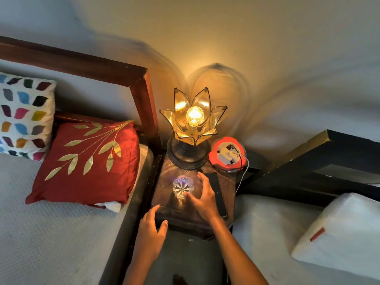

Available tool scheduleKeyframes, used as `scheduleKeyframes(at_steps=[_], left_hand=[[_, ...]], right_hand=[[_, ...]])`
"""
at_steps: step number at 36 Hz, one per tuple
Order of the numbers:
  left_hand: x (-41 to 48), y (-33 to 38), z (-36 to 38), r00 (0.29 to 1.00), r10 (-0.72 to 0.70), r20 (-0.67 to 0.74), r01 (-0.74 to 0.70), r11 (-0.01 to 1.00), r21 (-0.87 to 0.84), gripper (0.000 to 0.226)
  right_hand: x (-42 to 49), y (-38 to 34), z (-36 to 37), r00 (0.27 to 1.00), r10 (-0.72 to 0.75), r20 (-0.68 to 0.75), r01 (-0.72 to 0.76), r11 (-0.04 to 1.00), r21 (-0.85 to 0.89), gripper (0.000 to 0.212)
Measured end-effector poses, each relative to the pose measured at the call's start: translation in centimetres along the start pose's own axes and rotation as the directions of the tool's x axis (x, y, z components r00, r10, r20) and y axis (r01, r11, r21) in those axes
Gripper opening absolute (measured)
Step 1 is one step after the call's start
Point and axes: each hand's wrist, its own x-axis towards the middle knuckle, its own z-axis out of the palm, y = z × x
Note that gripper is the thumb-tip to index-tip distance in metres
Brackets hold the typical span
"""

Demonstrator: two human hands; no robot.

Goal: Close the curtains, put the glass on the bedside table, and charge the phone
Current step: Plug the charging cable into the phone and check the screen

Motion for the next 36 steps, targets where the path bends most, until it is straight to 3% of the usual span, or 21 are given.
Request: scheduleKeyframes(at_steps=[3,6,9,11,15,17,20,25,36], left_hand=[[-0.1,0.5,0.4,1.000,0.022,-0.001,-0.022,1.000,-0.010,0.049],[-0.3,0.8,0.7,0.999,0.038,-0.002,-0.038,0.999,-0.010,0.048],[-0.6,1.0,1.0,0.999,0.044,-0.011,-0.044,0.999,-0.017,0.055],[-0.9,1.2,1.3,0.999,0.043,-0.017,-0.044,0.999,-0.025,0.060],[-1.8,2.0,2.0,0.997,0.077,-0.005,-0.077,0.996,-0.046,0.061],[-2.3,2.3,2.1,0.996,0.086,0.009,-0.086,0.995,-0.047,0.059],[-2.8,2.5,2.1,0.995,0.093,0.017,-0.092,0.995,-0.045,0.058],[-3.8,2.4,1.5,0.996,0.088,0.024,-0.088,0.996,-0.020,0.056],[-5.9,3.8,1.2,0.968,0.233,0.089,-0.238,0.970,0.045,0.040]], right_hand=[[0.0,-0.1,-2.9,0.968,-0.024,-0.249,0.008,0.998,-0.063,0.033],[0.9,0.0,-6.2,0.872,-0.049,-0.487,-0.011,0.993,-0.119,0.033],[2.6,0.7,-9.3,0.795,-0.005,-0.607,-0.127,0.976,-0.175,0.017],[3.6,0.9,-10.9,0.792,0.042,-0.608,-0.193,0.964,-0.185,0.013],[4.5,0.6,-12.6,0.828,0.189,-0.527,-0.321,0.932,-0.170,0.053],[4.9,0.4,-13.0,0.857,0.244,-0.453,-0.361,0.913,-0.191,0.061],[5.3,0.8,-13.0,0.901,0.273,-0.337,-0.383,0.865,-0.324,0.044],[4.1,0.4,-12.6,0.892,0.308,-0.330,-0.418,0.839,-0.347,0.011],[1.0,-4.0,-13.1,0.920,0.220,-0.325,-0.309,0.917,-0.253,0.016]])
